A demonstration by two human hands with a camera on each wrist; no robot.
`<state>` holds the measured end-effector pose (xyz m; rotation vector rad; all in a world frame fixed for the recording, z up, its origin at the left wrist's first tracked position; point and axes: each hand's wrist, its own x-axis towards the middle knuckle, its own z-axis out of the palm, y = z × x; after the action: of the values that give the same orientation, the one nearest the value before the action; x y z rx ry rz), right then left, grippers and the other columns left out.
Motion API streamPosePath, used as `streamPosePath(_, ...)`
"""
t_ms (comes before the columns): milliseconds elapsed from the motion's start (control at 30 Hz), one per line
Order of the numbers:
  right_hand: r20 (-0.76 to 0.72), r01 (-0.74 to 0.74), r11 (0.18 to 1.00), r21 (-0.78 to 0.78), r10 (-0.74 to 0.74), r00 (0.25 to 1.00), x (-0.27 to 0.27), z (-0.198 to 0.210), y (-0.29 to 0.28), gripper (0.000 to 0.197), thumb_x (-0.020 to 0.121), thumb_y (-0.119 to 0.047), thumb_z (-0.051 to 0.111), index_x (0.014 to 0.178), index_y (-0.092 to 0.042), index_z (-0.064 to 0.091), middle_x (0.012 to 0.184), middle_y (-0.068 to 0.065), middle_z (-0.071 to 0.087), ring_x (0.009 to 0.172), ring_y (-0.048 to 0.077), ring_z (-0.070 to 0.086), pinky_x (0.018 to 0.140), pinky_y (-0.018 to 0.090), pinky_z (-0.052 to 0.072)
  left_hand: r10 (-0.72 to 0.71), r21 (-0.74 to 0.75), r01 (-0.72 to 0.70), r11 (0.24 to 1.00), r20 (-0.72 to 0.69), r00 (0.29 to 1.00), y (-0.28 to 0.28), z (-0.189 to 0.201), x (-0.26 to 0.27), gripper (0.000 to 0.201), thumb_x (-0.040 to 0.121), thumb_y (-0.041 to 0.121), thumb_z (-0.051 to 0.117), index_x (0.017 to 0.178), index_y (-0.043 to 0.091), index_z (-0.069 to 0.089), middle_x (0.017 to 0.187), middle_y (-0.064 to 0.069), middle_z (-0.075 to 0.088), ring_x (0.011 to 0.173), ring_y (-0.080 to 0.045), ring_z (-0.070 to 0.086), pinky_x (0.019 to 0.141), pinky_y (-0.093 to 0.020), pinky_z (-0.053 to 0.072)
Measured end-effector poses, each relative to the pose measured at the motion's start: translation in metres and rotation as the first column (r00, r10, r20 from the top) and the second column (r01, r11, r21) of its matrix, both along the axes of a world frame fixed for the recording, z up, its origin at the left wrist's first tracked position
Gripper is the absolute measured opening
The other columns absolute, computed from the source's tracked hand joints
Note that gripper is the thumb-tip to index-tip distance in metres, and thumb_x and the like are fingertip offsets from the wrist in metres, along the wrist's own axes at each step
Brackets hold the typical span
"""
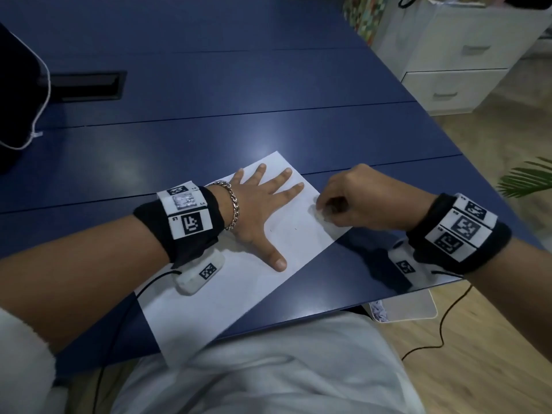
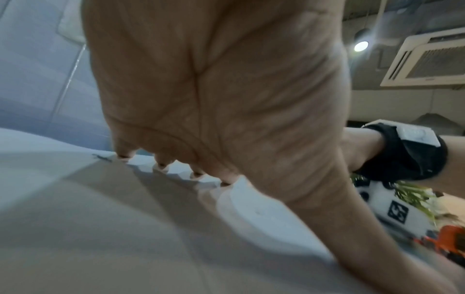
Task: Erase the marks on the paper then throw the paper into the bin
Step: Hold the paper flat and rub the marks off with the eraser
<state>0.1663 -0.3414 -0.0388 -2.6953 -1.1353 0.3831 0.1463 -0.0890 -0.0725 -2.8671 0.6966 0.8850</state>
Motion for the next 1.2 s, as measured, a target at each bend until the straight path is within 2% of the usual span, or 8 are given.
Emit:
streamPosePath(233,0.05,0.066,0.998,0.013,-0.066,0.997,0.022,0.0,0.013,0.015,0.086,-0.013,0.07,0.093,-0.023,0.079,0.086,-0.008,0.068,0.073,0.013,0.061,0.07,0.035,0.056,0.078,-0.024,-0.077,0.997,0.036,0.996,0.041,0.02,-0.013,0.167,0.045,0.096,0.076,0.157,0.037,-0.033,0.175,0.009,0.004,0.162,-0.028,0.0,0.125,-0.059,0.005)
streamPosePath(367,0.076,0.044,0.999,0.004,-0.044,0.996,0.027,-0.003,0.018,0.016,0.088,-0.016,0.07,0.099,-0.021,0.08,0.087,-0.008,0.067,0.07,0.01,0.055,0.067,0.028,0.048,0.002,-0.091,0.004,0.996,0.067,0.998,0.022,0.006,-0.021,0.153,0.054,0.102,0.064,0.162,0.037,-0.025,0.174,0.006,-0.022,0.161,-0.031,-0.016,0.127,-0.059,-0.007)
streamPosePath(500,0.073,0.045,0.999,-0.004,-0.044,0.996,0.026,-0.001,0.016,0.022,0.091,-0.018,0.072,0.111,-0.019,0.081,0.096,-0.005,0.072,0.081,0.014,0.062,0.073,0.028,0.052,-0.031,-0.095,0.031,0.995,0.007,1.0,0.001,-0.009,-0.019,0.159,0.047,0.105,0.061,0.16,0.037,-0.028,0.167,0.017,-0.036,0.156,-0.03,-0.032,0.124,-0.066,-0.013)
streamPosePath(633,0.046,0.023,1.0,-0.005,-0.023,0.999,0.009,0.0,0.009,0.017,0.088,-0.018,0.072,0.102,-0.023,0.08,0.086,-0.015,0.065,0.072,0.004,0.06,0.067,0.016,0.046,-0.018,-0.045,0.018,0.999,0.002,1.0,-0.002,-0.006,-0.018,0.161,0.045,0.103,0.066,0.158,0.041,-0.031,0.165,0.019,-0.039,0.155,-0.031,-0.033,0.123,-0.068,-0.012)
streamPosePath(767,-0.058,-0.075,0.997,-0.003,0.075,0.995,-0.023,0.004,0.008,0.012,0.089,-0.025,0.076,0.099,-0.029,0.081,0.089,-0.015,0.071,0.073,0.004,0.064,0.069,0.016,0.051,-0.022,-0.004,0.022,1.0,-0.034,0.999,-0.007,-0.003,-0.019,0.157,0.04,0.103,0.068,0.148,0.057,-0.037,0.162,0.015,-0.045,0.153,-0.04,-0.034,0.116,-0.08,-0.007)
streamPosePath(867,-0.018,-0.036,0.999,-0.008,0.036,0.999,-0.012,0.005,0.002,0.015,0.087,-0.021,0.077,0.1,-0.028,0.081,0.089,-0.015,0.07,0.073,0.004,0.064,0.07,0.019,0.054,0.005,0.032,-0.003,0.999,-0.053,0.999,-0.012,0.0,-0.016,0.16,0.033,0.104,0.068,0.143,0.061,-0.039,0.161,0.014,-0.047,0.151,-0.049,-0.033,0.114,-0.083,-0.006)
streamPosePath(967,0.03,0.054,0.999,0.004,-0.054,0.998,0.004,0.005,-0.007,0.015,0.087,-0.019,0.077,0.099,-0.026,0.081,0.092,-0.015,0.07,0.077,0.007,0.066,0.075,0.033,0.06,-0.051,0.05,0.053,0.997,-0.029,0.998,-0.014,0.0,-0.013,0.163,0.033,0.106,0.064,0.148,0.054,-0.04,0.161,0.014,-0.046,0.151,-0.044,-0.036,0.115,-0.08,-0.011)
streamPosePath(1200,0.028,0.035,0.999,0.01,-0.035,0.999,0.0,0.0,0.0,0.016,0.089,-0.027,0.076,0.104,-0.027,0.08,0.092,-0.012,0.071,0.077,0.008,0.067,0.074,0.033,0.06,-0.07,-0.081,0.071,0.994,0.006,0.998,-0.018,-0.005,-0.014,0.147,0.058,0.103,0.059,0.161,0.039,-0.025,0.168,0.02,-0.032,0.157,-0.034,-0.028,0.121,-0.073,-0.008)
